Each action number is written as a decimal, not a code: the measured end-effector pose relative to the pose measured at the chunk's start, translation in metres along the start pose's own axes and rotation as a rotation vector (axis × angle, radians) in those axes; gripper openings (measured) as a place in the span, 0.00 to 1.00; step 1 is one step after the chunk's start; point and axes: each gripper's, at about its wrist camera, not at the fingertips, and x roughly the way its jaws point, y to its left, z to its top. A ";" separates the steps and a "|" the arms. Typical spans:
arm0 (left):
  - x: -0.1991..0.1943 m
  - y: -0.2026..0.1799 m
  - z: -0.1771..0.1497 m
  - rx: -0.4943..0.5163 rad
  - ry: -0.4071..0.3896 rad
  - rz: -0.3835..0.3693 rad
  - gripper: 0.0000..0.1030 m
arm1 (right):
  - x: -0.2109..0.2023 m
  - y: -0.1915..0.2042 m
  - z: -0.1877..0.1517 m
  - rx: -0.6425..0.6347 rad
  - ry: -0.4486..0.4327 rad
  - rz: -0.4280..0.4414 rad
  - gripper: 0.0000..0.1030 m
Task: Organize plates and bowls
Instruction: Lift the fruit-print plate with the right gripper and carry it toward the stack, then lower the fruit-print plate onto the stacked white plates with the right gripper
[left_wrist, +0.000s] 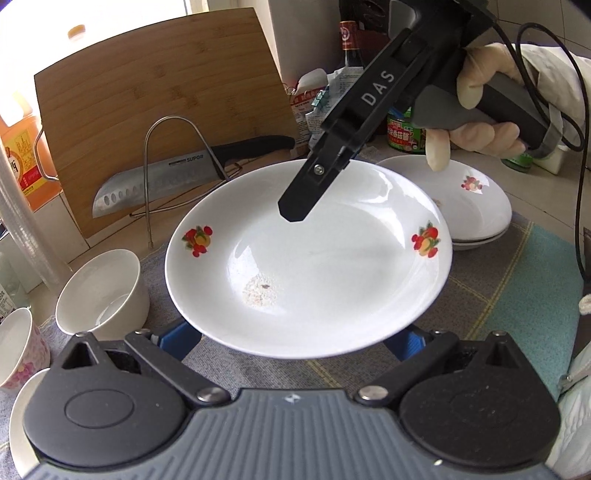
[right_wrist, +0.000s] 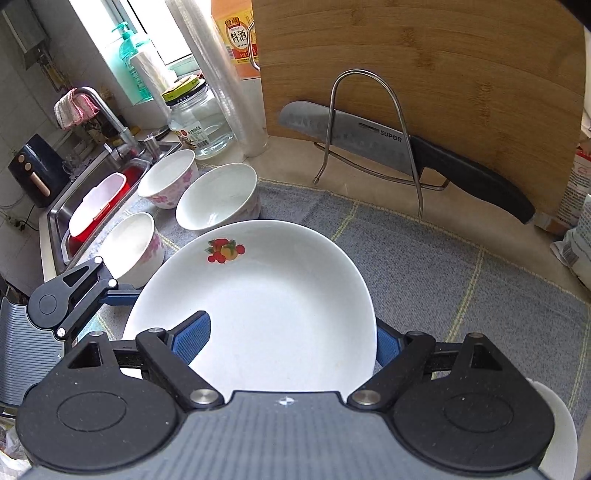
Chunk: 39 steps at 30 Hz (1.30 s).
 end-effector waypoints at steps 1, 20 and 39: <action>-0.001 -0.002 0.000 0.005 0.003 -0.006 0.99 | -0.003 0.001 -0.003 0.004 -0.004 -0.005 0.90; -0.001 -0.044 0.021 0.163 0.001 -0.183 0.99 | -0.066 -0.013 -0.070 0.188 -0.091 -0.132 0.90; 0.047 -0.090 0.056 0.298 -0.019 -0.387 0.99 | -0.110 -0.058 -0.124 0.396 -0.150 -0.301 0.90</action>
